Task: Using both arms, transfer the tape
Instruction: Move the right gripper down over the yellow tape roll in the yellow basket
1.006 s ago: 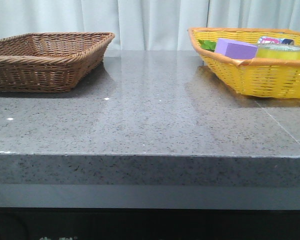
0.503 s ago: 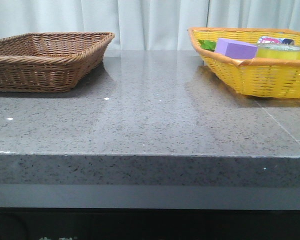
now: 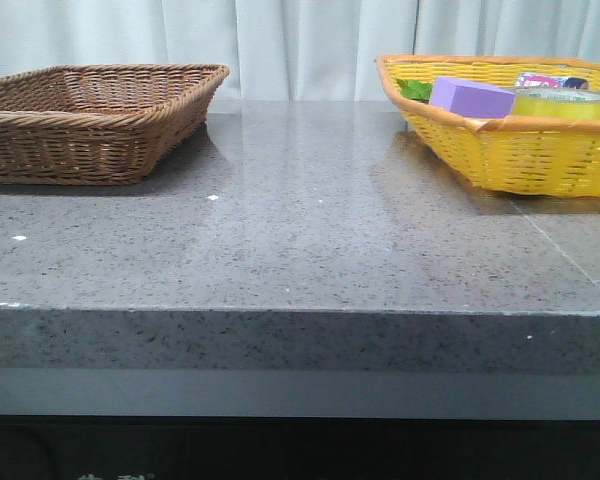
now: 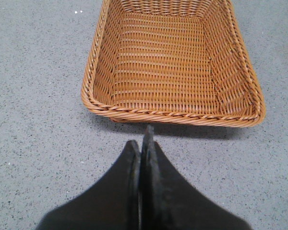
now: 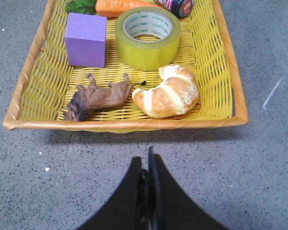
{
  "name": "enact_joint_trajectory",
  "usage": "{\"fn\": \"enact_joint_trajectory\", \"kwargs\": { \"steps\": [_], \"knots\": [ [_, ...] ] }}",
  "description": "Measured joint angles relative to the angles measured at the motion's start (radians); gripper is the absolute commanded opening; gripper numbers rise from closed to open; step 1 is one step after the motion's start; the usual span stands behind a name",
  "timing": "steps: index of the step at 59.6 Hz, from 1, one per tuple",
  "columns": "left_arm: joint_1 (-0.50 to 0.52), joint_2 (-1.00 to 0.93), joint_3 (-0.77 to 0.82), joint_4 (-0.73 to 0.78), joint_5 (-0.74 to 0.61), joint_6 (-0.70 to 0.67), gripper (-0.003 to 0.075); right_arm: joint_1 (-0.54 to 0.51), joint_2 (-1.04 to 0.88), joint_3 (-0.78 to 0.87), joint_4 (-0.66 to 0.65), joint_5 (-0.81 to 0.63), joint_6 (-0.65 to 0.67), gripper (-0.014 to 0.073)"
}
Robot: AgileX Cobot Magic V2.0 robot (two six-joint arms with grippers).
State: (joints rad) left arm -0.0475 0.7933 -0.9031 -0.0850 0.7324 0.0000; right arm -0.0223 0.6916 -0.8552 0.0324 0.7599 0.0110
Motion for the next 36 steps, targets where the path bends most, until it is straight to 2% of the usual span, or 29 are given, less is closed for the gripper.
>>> {"fn": "enact_joint_trajectory", "kwargs": {
  "steps": [4, 9, 13, 18, 21, 26, 36],
  "knots": [
    [0.0, 0.0, 0.0, 0.0, 0.0, 0.0, -0.0015, 0.0, 0.0, 0.0, 0.0, 0.0, 0.0, -0.0026],
    [0.0, 0.0, 0.0, 0.0, 0.0, 0.0, 0.0045, 0.0, 0.0, 0.0, 0.0, 0.0, 0.0, 0.0102],
    [0.0, 0.0, 0.0, 0.0, -0.003, 0.0, 0.0156, 0.0, 0.0, 0.0, 0.0, 0.0, 0.0, 0.0234],
    [0.0, 0.0, 0.0, 0.0, -0.004, 0.0, 0.0351, 0.0, 0.0, 0.0, 0.0, 0.0, 0.0, 0.0423],
    [0.0, 0.0, 0.0, 0.0, -0.004, 0.0, 0.0437, 0.0, 0.0, 0.0, 0.0, 0.0, 0.0, 0.0489],
    [0.0, 0.0, 0.0, 0.0, -0.004, 0.0, 0.0505, 0.0, 0.0, 0.0, -0.001, 0.0, 0.0, 0.053],
    [0.0, 0.0, 0.0, 0.0, -0.004, 0.0, 0.0501, 0.0, 0.0, 0.0, -0.001, 0.0, 0.0, 0.0528]
  ]
}}
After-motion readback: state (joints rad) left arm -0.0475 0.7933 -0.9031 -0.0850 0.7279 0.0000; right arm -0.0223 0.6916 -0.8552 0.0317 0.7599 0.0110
